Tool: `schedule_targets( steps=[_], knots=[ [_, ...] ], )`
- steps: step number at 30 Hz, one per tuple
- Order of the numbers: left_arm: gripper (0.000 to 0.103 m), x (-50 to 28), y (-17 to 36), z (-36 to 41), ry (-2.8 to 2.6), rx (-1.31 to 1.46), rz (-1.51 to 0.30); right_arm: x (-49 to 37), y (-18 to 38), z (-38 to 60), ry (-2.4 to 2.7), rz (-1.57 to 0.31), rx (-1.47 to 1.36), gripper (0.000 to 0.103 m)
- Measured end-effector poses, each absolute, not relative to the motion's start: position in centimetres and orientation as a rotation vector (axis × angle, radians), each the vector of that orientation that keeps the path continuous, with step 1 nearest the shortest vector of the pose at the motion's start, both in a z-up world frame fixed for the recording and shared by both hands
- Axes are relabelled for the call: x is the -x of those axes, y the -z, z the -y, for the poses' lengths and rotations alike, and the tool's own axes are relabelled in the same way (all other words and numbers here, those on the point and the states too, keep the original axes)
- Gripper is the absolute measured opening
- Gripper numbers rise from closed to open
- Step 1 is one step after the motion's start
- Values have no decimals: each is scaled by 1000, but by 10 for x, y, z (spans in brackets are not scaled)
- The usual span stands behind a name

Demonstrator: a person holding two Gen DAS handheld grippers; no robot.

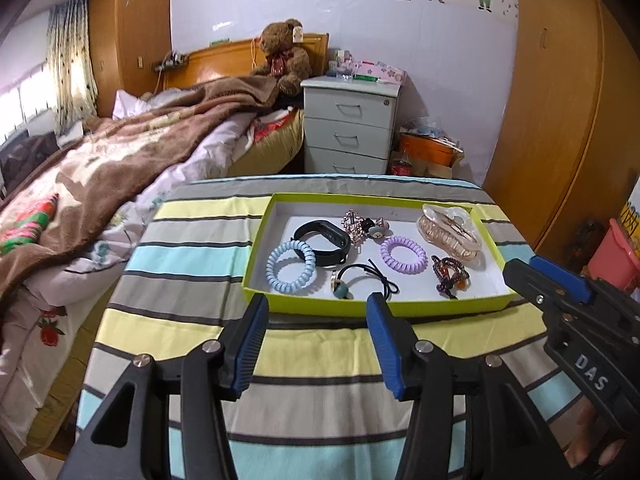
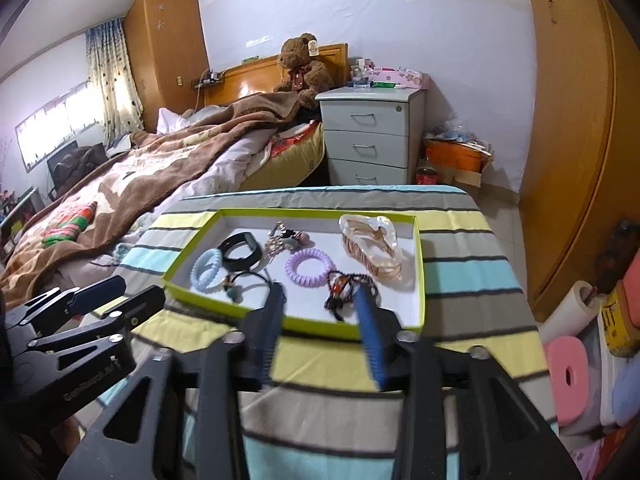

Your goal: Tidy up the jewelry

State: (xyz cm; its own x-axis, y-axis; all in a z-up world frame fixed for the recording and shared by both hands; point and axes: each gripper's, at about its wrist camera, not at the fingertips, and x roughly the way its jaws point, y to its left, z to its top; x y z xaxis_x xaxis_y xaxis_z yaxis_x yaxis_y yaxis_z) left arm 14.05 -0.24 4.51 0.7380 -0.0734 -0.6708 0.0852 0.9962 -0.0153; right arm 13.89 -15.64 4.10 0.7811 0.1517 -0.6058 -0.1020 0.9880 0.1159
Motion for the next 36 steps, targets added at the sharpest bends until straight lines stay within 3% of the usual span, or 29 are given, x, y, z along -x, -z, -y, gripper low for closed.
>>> schedule_targets(
  steps=[10, 36],
  knots=[
    [54, -105, -52, 3, 54, -47, -660, -100, -46, 157, -109, -605, -78, 49],
    [54, -87, -50, 6, 24, -51, -662, -78, -46, 154, -105, -600, -74, 49]
  ],
)
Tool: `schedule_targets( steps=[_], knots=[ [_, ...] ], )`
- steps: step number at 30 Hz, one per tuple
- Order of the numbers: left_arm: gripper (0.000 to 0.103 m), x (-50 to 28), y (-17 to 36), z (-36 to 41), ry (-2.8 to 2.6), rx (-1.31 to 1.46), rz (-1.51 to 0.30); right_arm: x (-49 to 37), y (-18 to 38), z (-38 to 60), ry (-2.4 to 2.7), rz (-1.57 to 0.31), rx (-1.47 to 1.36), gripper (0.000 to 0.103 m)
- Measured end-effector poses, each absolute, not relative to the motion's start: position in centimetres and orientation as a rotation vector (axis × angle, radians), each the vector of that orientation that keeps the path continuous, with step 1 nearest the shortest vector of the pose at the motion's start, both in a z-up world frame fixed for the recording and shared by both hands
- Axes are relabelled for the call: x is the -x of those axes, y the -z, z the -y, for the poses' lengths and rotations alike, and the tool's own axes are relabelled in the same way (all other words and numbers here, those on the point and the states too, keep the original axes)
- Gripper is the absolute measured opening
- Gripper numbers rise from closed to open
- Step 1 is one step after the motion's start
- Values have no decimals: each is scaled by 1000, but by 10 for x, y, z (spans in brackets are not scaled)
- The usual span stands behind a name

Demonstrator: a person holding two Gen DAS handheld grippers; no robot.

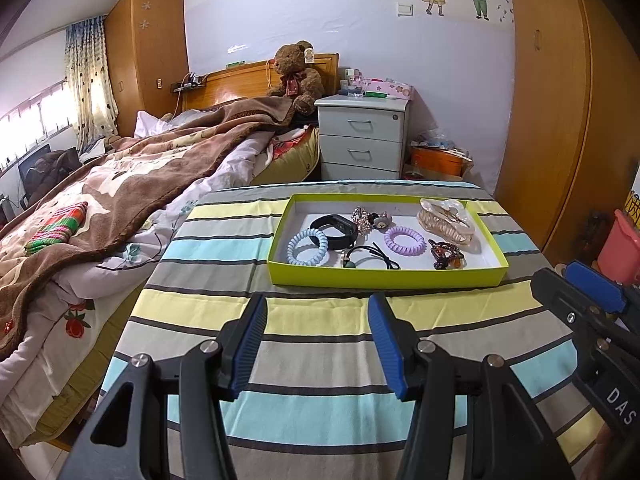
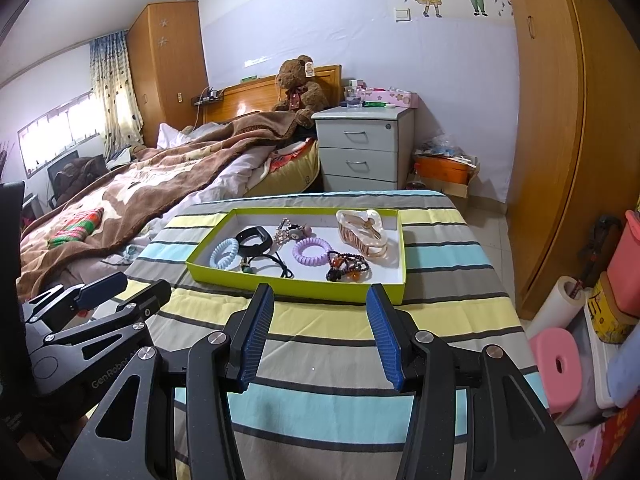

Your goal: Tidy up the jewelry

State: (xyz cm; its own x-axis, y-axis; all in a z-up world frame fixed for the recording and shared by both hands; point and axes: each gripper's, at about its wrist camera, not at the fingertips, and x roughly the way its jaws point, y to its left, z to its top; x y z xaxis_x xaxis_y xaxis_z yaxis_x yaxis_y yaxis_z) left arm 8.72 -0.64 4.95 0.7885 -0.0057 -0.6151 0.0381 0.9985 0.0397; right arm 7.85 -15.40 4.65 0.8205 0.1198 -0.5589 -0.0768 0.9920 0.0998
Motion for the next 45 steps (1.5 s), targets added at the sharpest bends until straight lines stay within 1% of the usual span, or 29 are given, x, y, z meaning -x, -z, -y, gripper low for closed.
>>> schedule_targets(
  steps=[45],
  knots=[
    [54, -85, -46, 4, 15, -38, -675, -80, -46, 151, -108, -597, -71, 49]
  ],
)
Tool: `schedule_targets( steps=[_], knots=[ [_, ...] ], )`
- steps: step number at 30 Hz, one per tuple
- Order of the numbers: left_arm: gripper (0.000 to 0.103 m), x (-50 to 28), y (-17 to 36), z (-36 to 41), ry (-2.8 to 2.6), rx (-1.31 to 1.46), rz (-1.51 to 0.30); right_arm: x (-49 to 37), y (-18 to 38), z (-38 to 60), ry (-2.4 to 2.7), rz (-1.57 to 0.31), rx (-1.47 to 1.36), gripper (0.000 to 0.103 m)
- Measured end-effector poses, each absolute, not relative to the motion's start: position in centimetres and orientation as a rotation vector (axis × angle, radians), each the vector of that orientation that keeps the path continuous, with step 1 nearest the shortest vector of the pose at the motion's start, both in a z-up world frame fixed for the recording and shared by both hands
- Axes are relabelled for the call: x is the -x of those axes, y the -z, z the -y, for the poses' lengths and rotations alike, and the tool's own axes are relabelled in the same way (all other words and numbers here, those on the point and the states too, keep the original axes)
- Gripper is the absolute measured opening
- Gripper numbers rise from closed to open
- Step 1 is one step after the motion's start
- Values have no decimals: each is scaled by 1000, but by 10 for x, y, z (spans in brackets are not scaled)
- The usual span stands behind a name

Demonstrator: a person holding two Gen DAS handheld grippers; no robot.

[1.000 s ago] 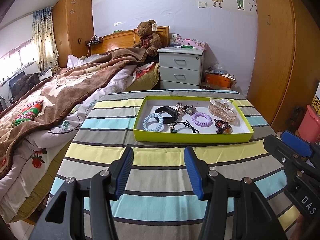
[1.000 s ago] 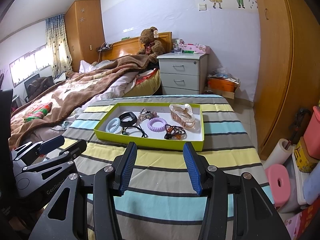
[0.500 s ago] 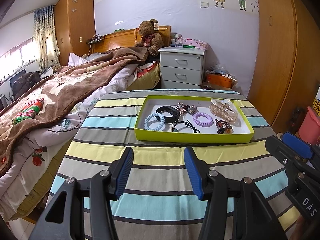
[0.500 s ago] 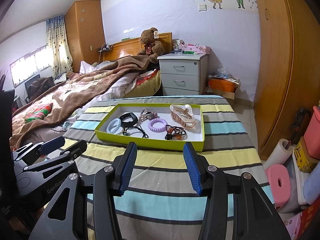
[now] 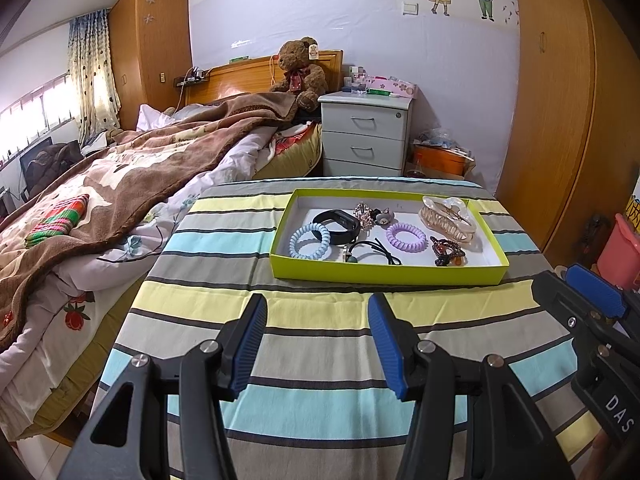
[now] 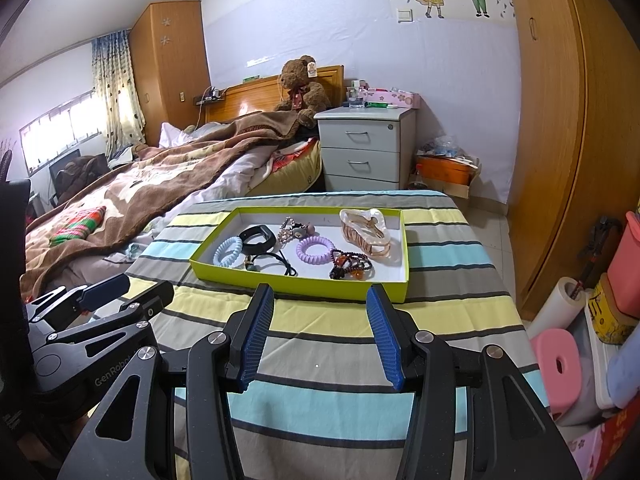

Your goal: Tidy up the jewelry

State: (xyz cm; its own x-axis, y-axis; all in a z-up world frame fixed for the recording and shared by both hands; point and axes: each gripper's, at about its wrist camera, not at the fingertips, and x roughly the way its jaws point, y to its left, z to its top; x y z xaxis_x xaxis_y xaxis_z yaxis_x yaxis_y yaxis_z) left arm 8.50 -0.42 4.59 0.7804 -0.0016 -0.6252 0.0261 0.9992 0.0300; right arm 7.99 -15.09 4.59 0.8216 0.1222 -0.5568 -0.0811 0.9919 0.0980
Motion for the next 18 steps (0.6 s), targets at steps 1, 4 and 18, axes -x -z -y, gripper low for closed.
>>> schedule_targets(
  steps=[1, 4, 18],
  knots=[
    [54, -85, -46, 4, 14, -37, -676, -80, -46, 151, -108, -597, -70, 49],
    [54, -84, -46, 4, 14, -35, -677, -80, -46, 151, -109, -597, -71, 49],
    [54, -82, -43, 3, 10, -32, -686, -79, -45, 151, -108, -597, -71, 49]
  ],
)
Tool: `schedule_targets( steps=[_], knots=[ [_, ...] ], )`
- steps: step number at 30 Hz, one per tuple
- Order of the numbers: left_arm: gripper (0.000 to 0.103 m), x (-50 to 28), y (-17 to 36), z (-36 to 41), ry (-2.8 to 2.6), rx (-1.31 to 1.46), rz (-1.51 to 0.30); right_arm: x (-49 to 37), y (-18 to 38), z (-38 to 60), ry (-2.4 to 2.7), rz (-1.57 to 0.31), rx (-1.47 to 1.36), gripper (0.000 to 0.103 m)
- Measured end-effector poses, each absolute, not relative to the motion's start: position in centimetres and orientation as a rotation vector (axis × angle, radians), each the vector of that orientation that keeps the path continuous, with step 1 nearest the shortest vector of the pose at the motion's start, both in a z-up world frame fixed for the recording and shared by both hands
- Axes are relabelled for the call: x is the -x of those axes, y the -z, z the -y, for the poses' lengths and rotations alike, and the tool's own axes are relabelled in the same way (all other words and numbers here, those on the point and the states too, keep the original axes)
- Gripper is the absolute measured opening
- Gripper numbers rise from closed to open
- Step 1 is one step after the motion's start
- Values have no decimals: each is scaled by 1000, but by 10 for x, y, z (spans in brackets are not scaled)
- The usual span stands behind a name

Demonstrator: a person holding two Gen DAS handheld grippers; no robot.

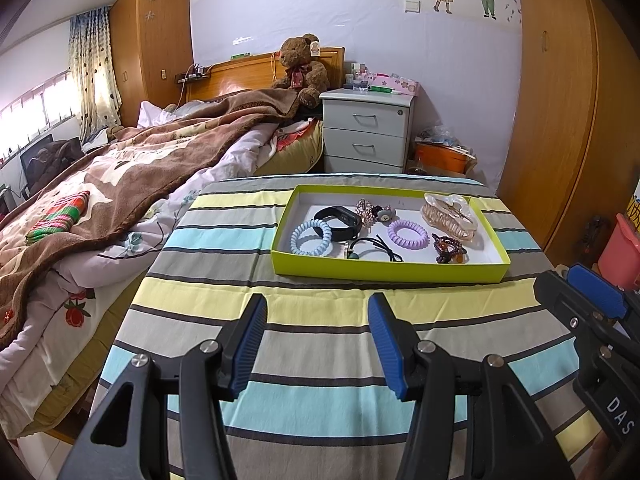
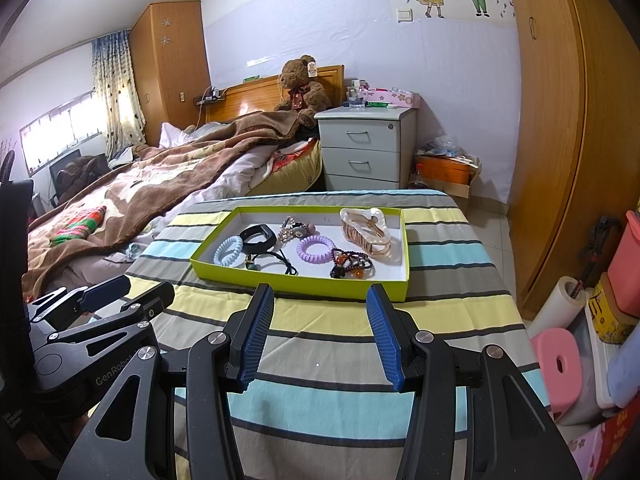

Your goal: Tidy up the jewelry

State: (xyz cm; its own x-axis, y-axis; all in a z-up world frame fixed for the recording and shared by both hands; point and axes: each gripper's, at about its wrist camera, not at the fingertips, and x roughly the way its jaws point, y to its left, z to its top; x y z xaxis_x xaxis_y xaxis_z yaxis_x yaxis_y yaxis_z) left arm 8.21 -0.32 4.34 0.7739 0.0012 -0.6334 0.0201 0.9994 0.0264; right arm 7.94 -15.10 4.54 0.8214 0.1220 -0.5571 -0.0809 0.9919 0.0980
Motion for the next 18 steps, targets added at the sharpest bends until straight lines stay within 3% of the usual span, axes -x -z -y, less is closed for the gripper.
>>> schedule_targets(
  steps=[18],
  knots=[
    [54, -81, -41, 3, 10, -30, -692, -80, -45, 151, -108, -598, -72, 49]
  ],
)
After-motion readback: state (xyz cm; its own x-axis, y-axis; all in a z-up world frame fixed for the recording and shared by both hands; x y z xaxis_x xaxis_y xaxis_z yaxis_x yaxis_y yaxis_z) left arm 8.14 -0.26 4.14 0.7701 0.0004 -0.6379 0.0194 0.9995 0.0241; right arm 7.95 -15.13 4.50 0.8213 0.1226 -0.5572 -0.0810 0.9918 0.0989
